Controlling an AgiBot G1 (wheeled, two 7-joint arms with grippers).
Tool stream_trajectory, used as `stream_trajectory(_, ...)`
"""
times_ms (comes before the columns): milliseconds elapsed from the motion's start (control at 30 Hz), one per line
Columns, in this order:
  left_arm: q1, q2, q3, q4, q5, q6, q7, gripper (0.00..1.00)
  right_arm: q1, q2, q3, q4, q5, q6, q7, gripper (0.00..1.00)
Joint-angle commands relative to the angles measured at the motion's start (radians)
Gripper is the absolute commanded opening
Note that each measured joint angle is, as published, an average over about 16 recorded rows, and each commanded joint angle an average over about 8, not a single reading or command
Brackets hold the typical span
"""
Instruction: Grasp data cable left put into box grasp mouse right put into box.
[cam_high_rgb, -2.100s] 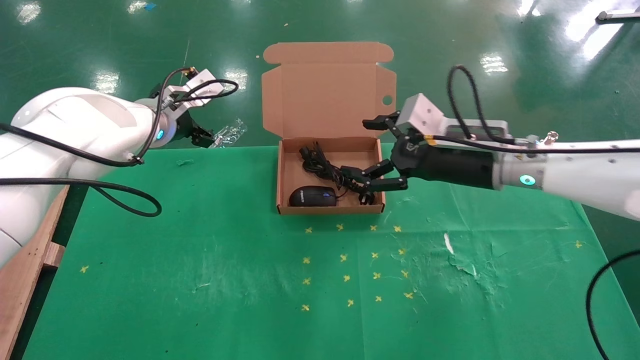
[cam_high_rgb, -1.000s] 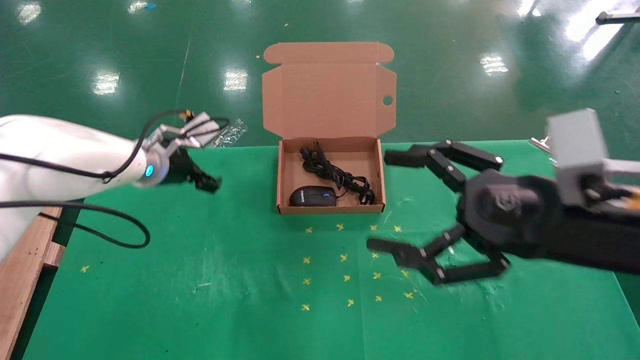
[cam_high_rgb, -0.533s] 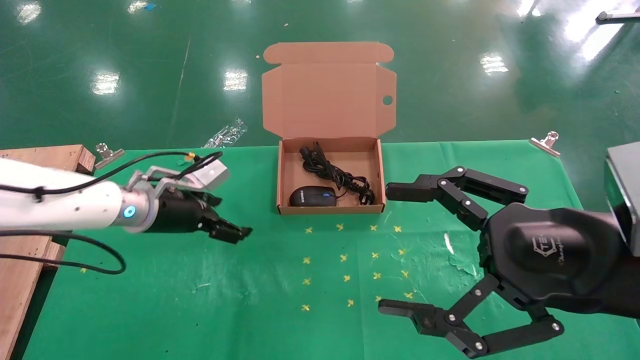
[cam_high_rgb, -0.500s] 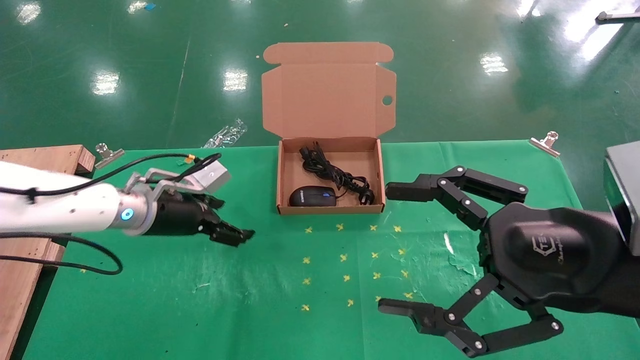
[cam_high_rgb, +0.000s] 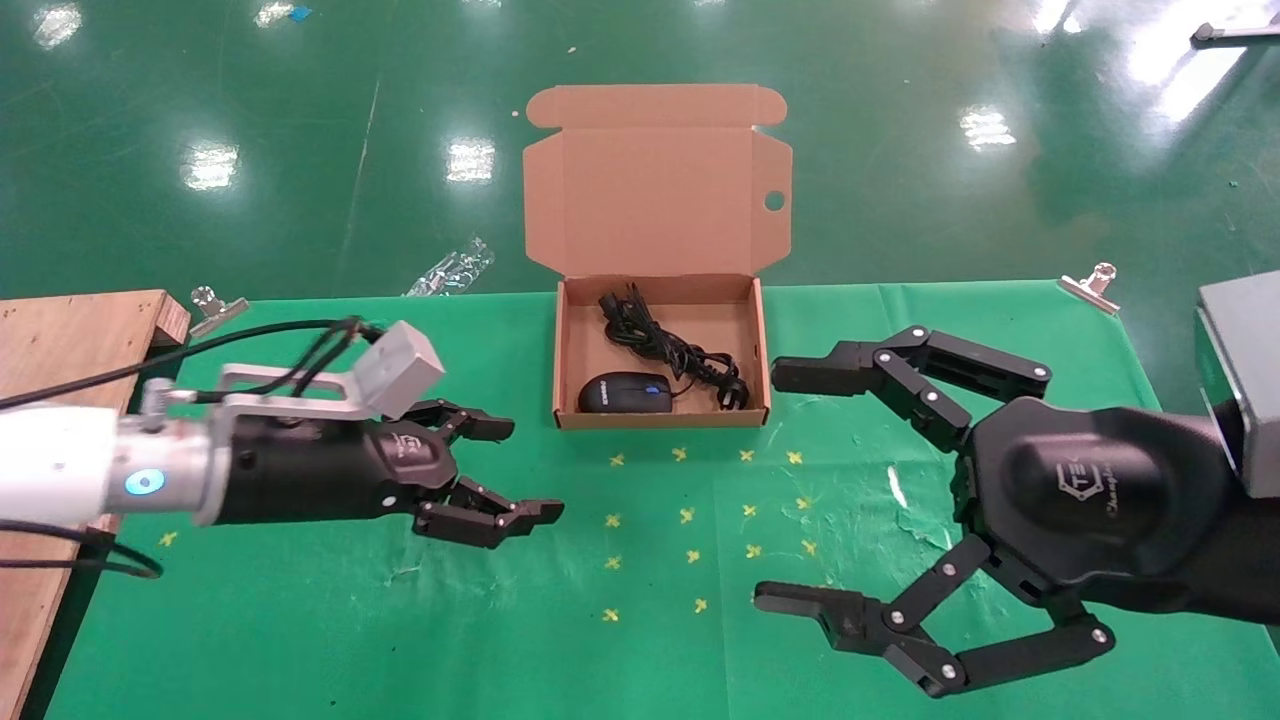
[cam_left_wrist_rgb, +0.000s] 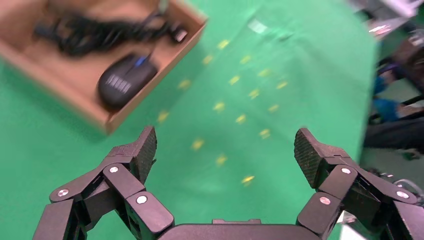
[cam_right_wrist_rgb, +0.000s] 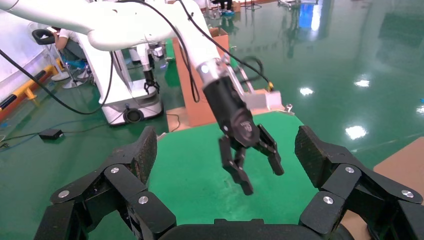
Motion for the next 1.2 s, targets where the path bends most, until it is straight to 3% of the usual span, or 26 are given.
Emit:
stream_trajectory(33,0.020,-0.020,-0.030,-0.016,-0.063,0.024,0.042,1.00,0.000,0.000,0.000,0.000,0.000,0.000,0.000,1.00)
stream_trajectory(500,0.159,-0.159,-0.241,-0.129,-0.505,0.193,0.336,1.00,0.000,0.001,-0.001,0.000,0.001,0.001,-0.001,1.00)
stream_trajectory(700,0.200,-0.200,-0.305,-0.163,-0.640,0.243,0.417,1.00,0.000,0.001,-0.001,0.000,0.001,0.000,-0.001,1.00)
stream_trajectory(833,0.211,-0.211,-0.322,-0.173,-0.680,0.257,0.434,1.00,0.000,0.001,-0.001,0.001,0.002,0.000,-0.001,1.00)
stream_trajectory(1200,0.201,-0.201,-0.305,-0.164,-0.642,0.244,0.418,1.00,0.000,0.001,-0.001,0.000,0.001,0.001,-0.001,1.00)
